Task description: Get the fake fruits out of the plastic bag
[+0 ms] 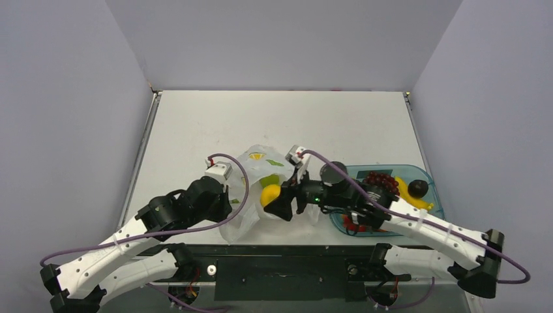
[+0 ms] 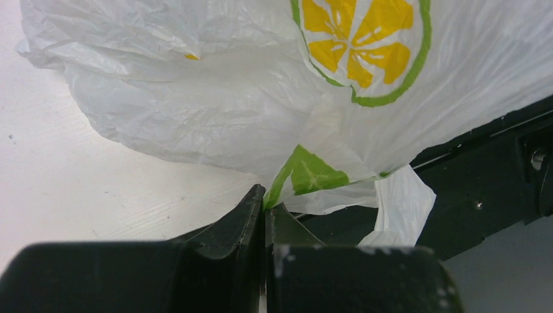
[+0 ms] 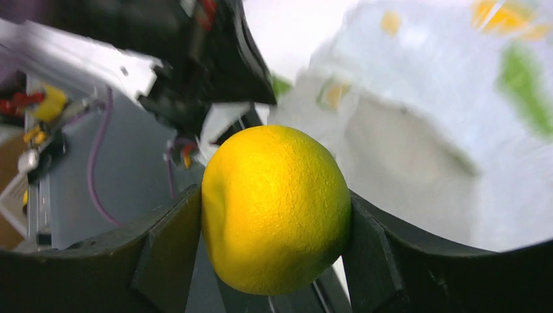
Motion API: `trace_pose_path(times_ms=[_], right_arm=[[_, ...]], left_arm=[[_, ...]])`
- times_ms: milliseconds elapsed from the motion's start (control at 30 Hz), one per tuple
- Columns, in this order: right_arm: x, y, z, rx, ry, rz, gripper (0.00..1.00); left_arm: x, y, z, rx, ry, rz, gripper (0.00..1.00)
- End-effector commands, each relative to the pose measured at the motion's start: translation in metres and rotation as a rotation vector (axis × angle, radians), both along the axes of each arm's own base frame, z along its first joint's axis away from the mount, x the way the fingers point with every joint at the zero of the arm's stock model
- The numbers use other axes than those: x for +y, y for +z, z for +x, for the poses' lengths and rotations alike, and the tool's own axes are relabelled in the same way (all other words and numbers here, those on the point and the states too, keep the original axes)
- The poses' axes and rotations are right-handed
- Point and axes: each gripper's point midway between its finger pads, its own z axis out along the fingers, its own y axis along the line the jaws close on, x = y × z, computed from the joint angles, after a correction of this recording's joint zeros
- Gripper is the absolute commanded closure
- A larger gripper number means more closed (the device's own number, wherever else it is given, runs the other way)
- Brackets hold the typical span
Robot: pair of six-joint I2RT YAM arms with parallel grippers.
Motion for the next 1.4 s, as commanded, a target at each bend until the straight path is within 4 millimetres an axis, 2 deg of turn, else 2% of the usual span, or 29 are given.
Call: trace_pose_path(times_ms=[0,67,100,133,167,200,233,267,300,333,400,467,500,600,733,767,967,1067,1133,1200,1233,1267,1300,1367], right_arm=[[-0.038,0.089,0.028,-0.224,-0.2,0.169,1.0],[-0.06,0.106,0.037,-0.277,-0.29,0.207,1.0],[-0.068,0.107,0.041,-0.291,-0.329,0.211,1.0],[-0.086,0.119,0.047,-0.324,-0.41,0.241,1.0],[-0.096,0.117,0.053,-0.333,-0.47,0.238,1.0],[-0.119,0.118,0.064,-0.346,-0.601,0.244,1.0],[-0.132,0.117,0.069,-0.349,-0.673,0.245,1.0],[-0.16,0.112,0.081,-0.35,-0.831,0.238,1.0],[-0.174,0.107,0.085,-0.347,-0.904,0.229,1.0],[-0.201,0.096,0.093,-0.343,-1.047,0.202,1.0],[-0.228,0.081,0.099,-0.328,-1.186,0.157,1.0],[-0.237,0.063,0.104,-0.301,-1.23,0.093,1.0],[-0.235,0.054,0.106,-0.275,-1.232,0.069,1.0],[-0.245,0.018,0.11,-0.204,-1.281,-0.058,1.0],[-0.236,-0.032,0.11,-0.038,-1.257,-0.146,1.0],[-0.232,-0.05,0.107,0.029,-1.246,-0.169,1.0],[-0.231,-0.12,0.084,0.231,-1.272,-0.201,1.0],[-0.236,-0.136,0.079,0.262,-1.307,-0.191,0.98],[-0.24,-0.14,0.078,0.258,-1.327,-0.177,0.91],[-0.244,-0.142,0.079,0.248,-1.347,-0.174,0.79],[-0.245,-0.144,0.079,0.245,-1.352,-0.177,0.66],[-0.247,-0.145,0.08,0.241,-1.363,-0.18,0.6],[-0.248,-0.145,0.08,0.238,-1.367,-0.181,0.46],[-0.25,-0.144,0.081,0.229,-1.375,-0.188,0.32]], left_arm=[[-0.015,0.006,-0.001,-0.019,-0.065,-0.03,1.0],[-0.014,0.008,-0.002,-0.029,-0.064,-0.036,1.0],[-0.013,0.009,-0.001,-0.033,-0.058,-0.038,1.0],[-0.012,0.011,-0.002,-0.041,-0.057,-0.046,1.0],[-0.011,0.014,-0.002,-0.051,-0.051,-0.054,1.0],[-0.01,0.015,-0.001,-0.056,-0.047,-0.057,1.0],[-0.008,0.017,-0.002,-0.065,-0.041,-0.067,1.0],[-0.008,0.018,-0.002,-0.067,-0.038,-0.072,1.0],[-0.007,0.02,-0.002,-0.075,-0.036,-0.082,1.0],[-0.006,0.021,-0.002,-0.08,-0.036,-0.087,1.0],[-0.005,0.025,-0.003,-0.091,-0.033,-0.101,1.0],[-0.005,0.027,-0.004,-0.098,-0.035,-0.112,1.0],[-0.004,0.028,-0.004,-0.101,-0.035,-0.118,1.0],[-0.005,0.029,-0.005,-0.104,-0.037,-0.124,1.0],[-0.006,0.027,-0.005,-0.099,-0.038,-0.114,1.0],[-0.006,0.027,-0.004,-0.097,-0.038,-0.111,1.0],[-0.008,0.024,-0.005,-0.088,-0.043,-0.1,1.0],[-0.009,0.022,-0.005,-0.082,-0.046,-0.095,1.0],[-0.01,0.02,-0.005,-0.077,-0.051,-0.089,1.0],[-0.011,0.019,-0.005,-0.072,-0.055,-0.084,1.0],[-0.012,0.019,-0.006,-0.07,-0.057,-0.084,1.0],[-0.012,0.018,-0.006,-0.065,-0.062,-0.078,1.0],[-0.013,0.017,-0.007,-0.063,-0.064,-0.076,1.0],[-0.014,0.015,-0.008,-0.056,-0.071,-0.067,1.0]])
